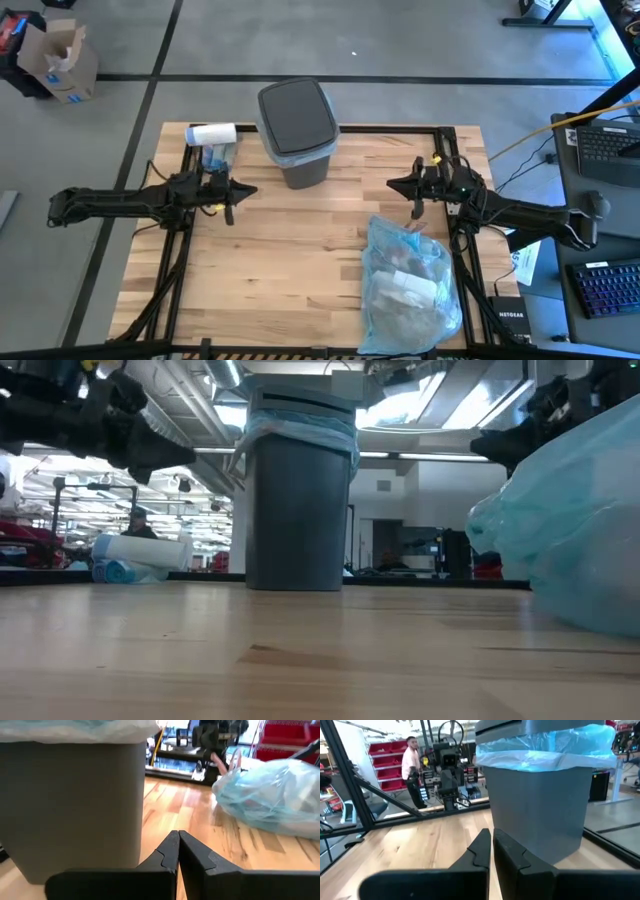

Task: Pick and place trash into bin
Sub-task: Return to Home Position

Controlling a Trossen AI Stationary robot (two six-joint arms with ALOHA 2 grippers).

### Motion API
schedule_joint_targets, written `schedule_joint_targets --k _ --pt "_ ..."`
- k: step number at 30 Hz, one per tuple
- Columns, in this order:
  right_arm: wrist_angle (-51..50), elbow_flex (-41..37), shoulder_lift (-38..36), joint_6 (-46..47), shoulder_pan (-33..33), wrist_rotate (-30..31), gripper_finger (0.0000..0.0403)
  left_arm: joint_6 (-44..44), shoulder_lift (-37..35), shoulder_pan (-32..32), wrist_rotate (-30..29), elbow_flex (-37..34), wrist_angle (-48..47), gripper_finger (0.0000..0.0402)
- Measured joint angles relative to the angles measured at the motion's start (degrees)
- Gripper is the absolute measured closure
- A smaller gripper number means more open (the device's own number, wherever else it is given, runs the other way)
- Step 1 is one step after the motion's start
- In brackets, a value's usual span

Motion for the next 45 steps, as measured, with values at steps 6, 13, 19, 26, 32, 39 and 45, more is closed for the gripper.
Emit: schedule_joint_targets --k 6,13,19,26,32,39,45 --pt "-0.3 -4.11 -5.99 1.98 0.01 0.04 0.0388 -2.15 -7.04 -0.02 0.01 -3.86 -0.22 0.0398" --pt "-6.18 -4.24 -10.07 2.92 0.02 1.86 0.0388 -2.76 -12.49 -0.02 0.0 -5.67 -4.16 0.0398" --pt "-7.61 -4.24 -12.3 2.95 0.02 5.28 0.0388 -3.12 -17.61 -0.02 0.0 -5.74 -9.29 0.0398" --pt "-9.92 -4.24 -12.69 4.06 0.0 7.03 0.0388 -0.22 -25.77 0.0 0.06 -6.91 -8.82 0.0398" --pt "-16.78 -4.26 -12.65 4.5 0.02 6.04 0.0388 3.01 -24.66 0.02 0.05 -7.23 -8.21 0.0398" --pt "-20.0 -4.26 -12.45 4.48 0.0 6.06 0.0388 4.52 -24.52 0.07 0.04 -7.23 -8.2 0.0398" --pt "-19.93 -4.26 -12.45 4.46 0.01 6.05 0.0388 4.52 -24.49 0.07 0.02 -7.23 -8.2 0.0398"
